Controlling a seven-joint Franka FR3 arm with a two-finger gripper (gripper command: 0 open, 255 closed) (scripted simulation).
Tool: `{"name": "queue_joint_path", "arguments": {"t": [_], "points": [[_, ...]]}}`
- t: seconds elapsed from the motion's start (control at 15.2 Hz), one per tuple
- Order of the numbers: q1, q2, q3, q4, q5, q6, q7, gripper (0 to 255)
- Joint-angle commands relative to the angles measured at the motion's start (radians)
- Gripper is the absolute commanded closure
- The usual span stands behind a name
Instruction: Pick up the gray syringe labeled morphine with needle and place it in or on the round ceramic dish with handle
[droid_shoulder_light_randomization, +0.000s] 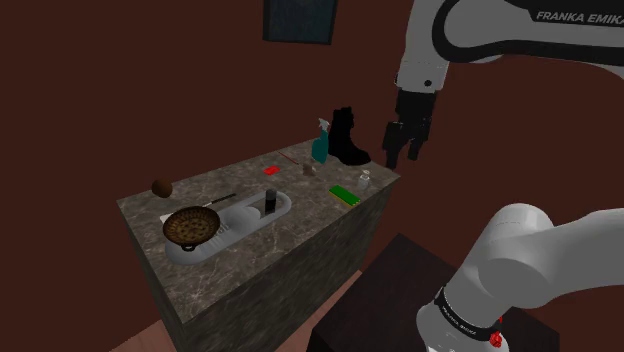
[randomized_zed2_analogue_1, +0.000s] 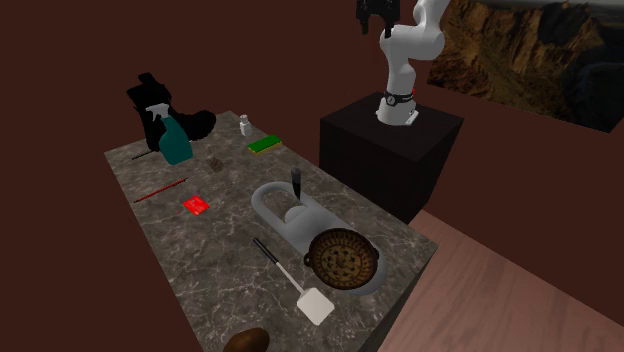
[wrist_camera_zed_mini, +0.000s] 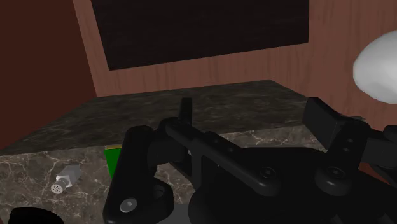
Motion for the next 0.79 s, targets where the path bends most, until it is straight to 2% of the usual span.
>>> {"name": "queue_joint_path", "arguments": {"t": [0.0,0.4,0.73], "points": [[0.0,0.0,0.0,0.0,0.0,0.0,0.0,0],[0.008,0.144,0.013,-0.055,0.005,0.244,0.005,0],[0.014,0.299,0.022,-0.058,0.008,0.441,0.009,0]]}}
